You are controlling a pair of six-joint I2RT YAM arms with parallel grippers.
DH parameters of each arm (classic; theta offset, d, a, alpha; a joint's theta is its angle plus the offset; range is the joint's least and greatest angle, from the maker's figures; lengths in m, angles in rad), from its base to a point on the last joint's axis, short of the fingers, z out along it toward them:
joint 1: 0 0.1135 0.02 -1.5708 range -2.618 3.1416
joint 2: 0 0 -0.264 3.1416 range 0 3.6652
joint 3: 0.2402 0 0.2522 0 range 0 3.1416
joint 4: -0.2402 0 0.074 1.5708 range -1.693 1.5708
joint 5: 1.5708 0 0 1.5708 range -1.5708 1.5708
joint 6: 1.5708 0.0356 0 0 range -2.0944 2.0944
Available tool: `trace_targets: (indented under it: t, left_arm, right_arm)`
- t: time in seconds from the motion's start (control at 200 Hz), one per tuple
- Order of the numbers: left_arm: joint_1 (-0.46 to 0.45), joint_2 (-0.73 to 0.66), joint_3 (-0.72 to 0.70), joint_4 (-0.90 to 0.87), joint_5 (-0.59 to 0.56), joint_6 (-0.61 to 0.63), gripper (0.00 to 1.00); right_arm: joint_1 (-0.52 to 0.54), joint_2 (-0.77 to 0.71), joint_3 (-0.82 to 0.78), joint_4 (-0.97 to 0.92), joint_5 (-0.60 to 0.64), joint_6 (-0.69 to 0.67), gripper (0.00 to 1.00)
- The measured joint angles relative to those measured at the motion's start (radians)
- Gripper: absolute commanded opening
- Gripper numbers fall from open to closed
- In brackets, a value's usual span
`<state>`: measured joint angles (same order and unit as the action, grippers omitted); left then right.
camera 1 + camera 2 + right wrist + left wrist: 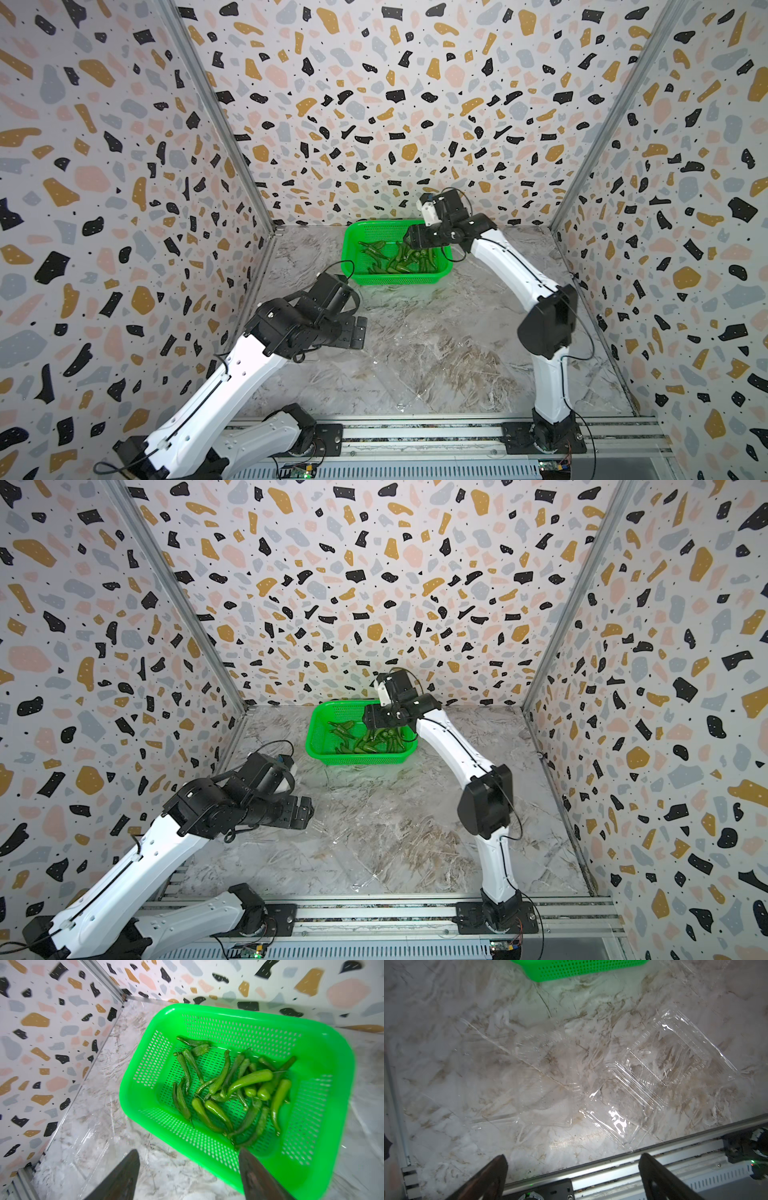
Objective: Take small green peppers out of containers
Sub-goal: Place the green pepper in the basket.
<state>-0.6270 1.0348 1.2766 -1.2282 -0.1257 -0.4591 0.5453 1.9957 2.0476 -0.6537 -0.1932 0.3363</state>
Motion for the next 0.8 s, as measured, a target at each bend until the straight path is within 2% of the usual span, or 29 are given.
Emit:
trace_targets:
  t: [0.09,0.215,0.265,0.365,0.456,0.586,0.796]
  left_arm:
    - [0.037,0.006,0.001,0.037,-0.073,0.036,0.99]
    - [0.077,0.003,-0.036,0.157,-0.2,0.08,0.99]
    - [0.096,-0.011,-0.085,0.237,-0.243,0.11,0.99]
    - [0.135,-0.061,-0.243,0.429,-0.307,0.19,0.99]
    - [0.18,-0.079,-0.367,0.566,-0.342,0.245,0.99]
    - [0.272,-0.024,-0.475,0.744,-0.375,0.302,0.99]
    - [0.435,0.105,-0.67,1.075,-0.33,0.352,0.99]
  right_arm:
    - [-0.074,-0.21,-0.244,0.061,0.0,0.007,0.81]
    - [-0.274,-0.446,-0.579,0.153,0.031,0.029,0.83]
    - [-0.36,-0.521,-0.706,0.183,0.062,0.026,0.84]
    - [-0.458,-0.641,-0.914,0.241,0.103,-0.007,0.85]
    - [-0.507,-0.729,-1.059,0.31,0.117,-0.051,0.86]
    - [-0.566,-0.802,-1.225,0.448,0.121,-0.103,0.86]
    - [-0.581,-0.838,-1.5,0.719,0.138,-0.189,0.86]
